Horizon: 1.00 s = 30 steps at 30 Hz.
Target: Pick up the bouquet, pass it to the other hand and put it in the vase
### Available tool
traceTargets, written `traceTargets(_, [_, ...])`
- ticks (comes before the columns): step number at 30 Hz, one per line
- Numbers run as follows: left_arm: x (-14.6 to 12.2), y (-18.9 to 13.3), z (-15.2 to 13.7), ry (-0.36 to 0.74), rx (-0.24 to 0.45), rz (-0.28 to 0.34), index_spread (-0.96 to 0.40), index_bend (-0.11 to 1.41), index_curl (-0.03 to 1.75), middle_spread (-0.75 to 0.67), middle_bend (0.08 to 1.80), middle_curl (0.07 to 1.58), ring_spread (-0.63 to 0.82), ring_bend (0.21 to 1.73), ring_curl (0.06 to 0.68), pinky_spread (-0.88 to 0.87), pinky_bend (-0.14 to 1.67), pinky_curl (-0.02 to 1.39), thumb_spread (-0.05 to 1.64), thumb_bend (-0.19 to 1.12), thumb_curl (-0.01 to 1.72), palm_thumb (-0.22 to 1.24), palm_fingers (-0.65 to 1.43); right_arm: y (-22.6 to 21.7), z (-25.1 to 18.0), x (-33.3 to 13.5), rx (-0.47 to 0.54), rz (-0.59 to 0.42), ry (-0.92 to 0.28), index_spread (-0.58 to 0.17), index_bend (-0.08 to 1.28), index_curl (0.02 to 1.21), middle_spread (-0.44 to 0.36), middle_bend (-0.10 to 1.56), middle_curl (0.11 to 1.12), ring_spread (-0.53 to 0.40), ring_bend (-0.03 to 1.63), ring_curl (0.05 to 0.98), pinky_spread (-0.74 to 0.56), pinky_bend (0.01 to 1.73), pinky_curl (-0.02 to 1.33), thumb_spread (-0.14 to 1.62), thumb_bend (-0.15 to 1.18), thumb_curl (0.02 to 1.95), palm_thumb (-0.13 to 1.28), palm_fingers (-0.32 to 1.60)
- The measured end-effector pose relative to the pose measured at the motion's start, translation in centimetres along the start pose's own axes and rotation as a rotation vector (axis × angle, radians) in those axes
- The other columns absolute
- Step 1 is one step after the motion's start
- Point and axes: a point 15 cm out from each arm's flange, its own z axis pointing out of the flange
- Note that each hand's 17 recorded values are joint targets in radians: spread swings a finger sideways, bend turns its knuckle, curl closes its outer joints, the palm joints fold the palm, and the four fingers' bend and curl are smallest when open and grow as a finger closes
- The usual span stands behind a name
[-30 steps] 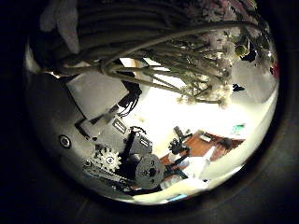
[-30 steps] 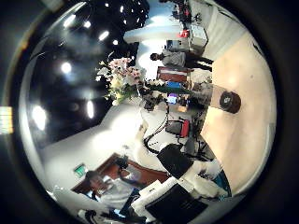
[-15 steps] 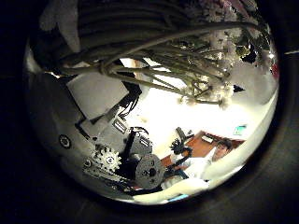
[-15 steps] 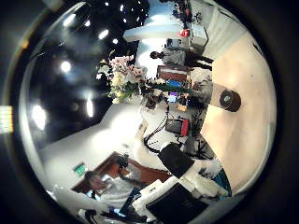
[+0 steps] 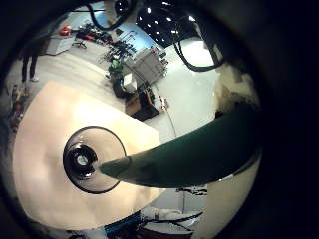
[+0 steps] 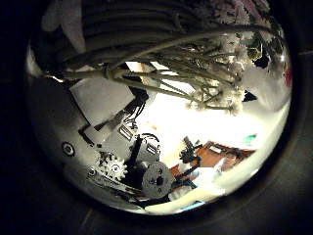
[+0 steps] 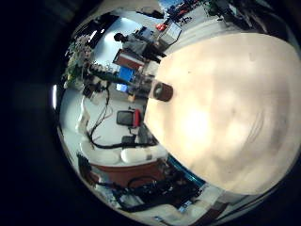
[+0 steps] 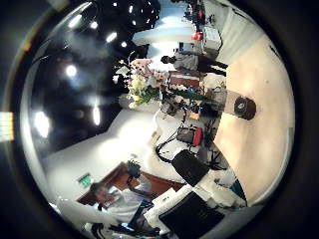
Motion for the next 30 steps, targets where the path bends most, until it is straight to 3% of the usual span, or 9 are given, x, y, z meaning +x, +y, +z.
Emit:
traceTargets(1, [-0.4, 0.1, 0.0, -0.001, -0.003, 0.001, -0.62, 0.46, 1.17, -0.33, 0.92, 0.84, -0.25, 1.14, 0.524, -0.30, 0.97, 0.64, 0.98, -0.12, 0.68, 0.59, -0.27, 0.0, 0.0, 0.0, 0.001, 0.000, 0.000, -0.355, 0.17, 0.28, 0.090, 0.19, 0.30, 0.232, 0.48, 0.238, 0.47, 0.62, 0.29, 1.02, -0.03, 0.42, 0.63, 0.04])
traceTargets(2, [-0.8, 0.2, -0.1, -0.007, -0.010, -0.001, -0.53, 0.34, 1.12, -0.18, 0.75, 0.79, -0.09, 1.08, 0.497, -0.13, 0.89, 0.62, 0.96, -0.13, 0.64, 0.49, -0.46, 0.0, 0.0, 0.0, -0.001, -0.002, 0.001, -0.354, 0.17, 0.28, 0.089, 0.19, 0.30, 0.231, 0.47, 0.238, 0.47, 0.61, 0.29, 1.02, -0.03, 0.42, 0.63, 0.04])
traceTargets(3, [-1.2, 0.2, -0.2, -0.016, -0.018, -0.001, -0.45, 0.22, 1.07, -0.05, 0.61, 0.71, 0.04, 1.00, 0.421, -0.01, 0.81, 0.55, 0.95, -0.11, 0.60, 0.44, -0.53, 0.0, 0.0, 0.1, 0.001, -0.001, 0.000, -0.353, 0.17, 0.28, 0.089, 0.18, 0.30, 0.230, 0.47, 0.239, 0.47, 0.61, 0.29, 1.02, -0.03, 0.42, 0.63, 0.04])
traceTargets(6, [-3.3, 0.6, -1.4, -0.058, -0.040, -0.017, -0.25, 0.05, 0.92, 0.23, 0.37, 0.54, 0.30, 0.83, 0.297, 0.27, 0.64, 0.41, 0.88, -0.09, 0.52, 0.30, -0.46, 0.3, -0.2, 0.2, -0.008, 0.002, 0.002, -0.353, 0.17, 0.28, 0.089, 0.18, 0.30, 0.225, 0.47, 0.239, 0.47, 0.61, 0.28, 1.02, -0.03, 0.42, 0.63, 0.05])
traceTargets(10, [-5.7, 0.4, -4.2, -0.072, 0.021, -0.035, -0.08, 0.02, 0.72, 0.43, 0.25, 0.43, 0.48, 0.70, 0.230, 0.51, 0.52, 0.33, 0.82, -0.07, 0.45, 0.20, -0.38, 0.5, -0.3, 0.3, -0.011, 0.005, 0.003, -0.350, 0.17, 0.29, 0.089, 0.18, 0.30, 0.223, 0.48, 0.240, 0.47, 0.60, 0.28, 1.02, -0.03, 0.42, 0.63, 0.06])
traceTargets(16, [-7.0, 0.2, -7.6, -0.057, 0.116, -0.054, 0.02, 0.04, 0.48, 0.54, 0.17, 0.36, 0.59, 0.59, 0.186, 0.67, 0.42, 0.26, 0.78, -0.04, 0.40, 0.17, -0.29, 0.7, -0.6, 0.5, -0.014, 0.010, 0.010, -0.341, 0.17, 0.29, 0.089, 0.18, 0.30, 0.222, 0.48, 0.239, 0.47, 0.60, 0.28, 1.02, -0.03, 0.42, 0.63, 0.07])
traceTargets(24, [-6.6, 1.4, -10.1, -0.067, 0.158, -0.067, 0.02, 0.08, 0.29, 0.56, 0.16, 0.29, 0.64, 0.52, 0.166, 0.74, 0.37, 0.22, 0.77, -0.04, 0.37, 0.16, -0.23, 1.0, -1.0, 1.1, -0.016, 0.010, 0.010, -0.344, 0.17, 0.30, 0.085, 0.18, 0.30, 0.222, 0.47, 0.239, 0.48, 0.61, 0.28, 1.02, -0.03, 0.42, 0.63, 0.08])
traceTargets(30, [-6.3, 3.5, -10.1, -0.080, 0.172, -0.088, 0.01, 0.10, 0.22, 0.55, 0.16, 0.26, 0.63, 0.48, 0.164, 0.75, 0.34, 0.20, 0.77, -0.04, 0.36, 0.16, -0.19, 1.4, -2.9, 2.0, 0.003, -0.011, 0.044, -0.336, 0.17, 0.30, 0.084, 0.18, 0.30, 0.223, 0.47, 0.238, 0.48, 0.60, 0.28, 1.02, -0.03, 0.42, 0.63, 0.09])
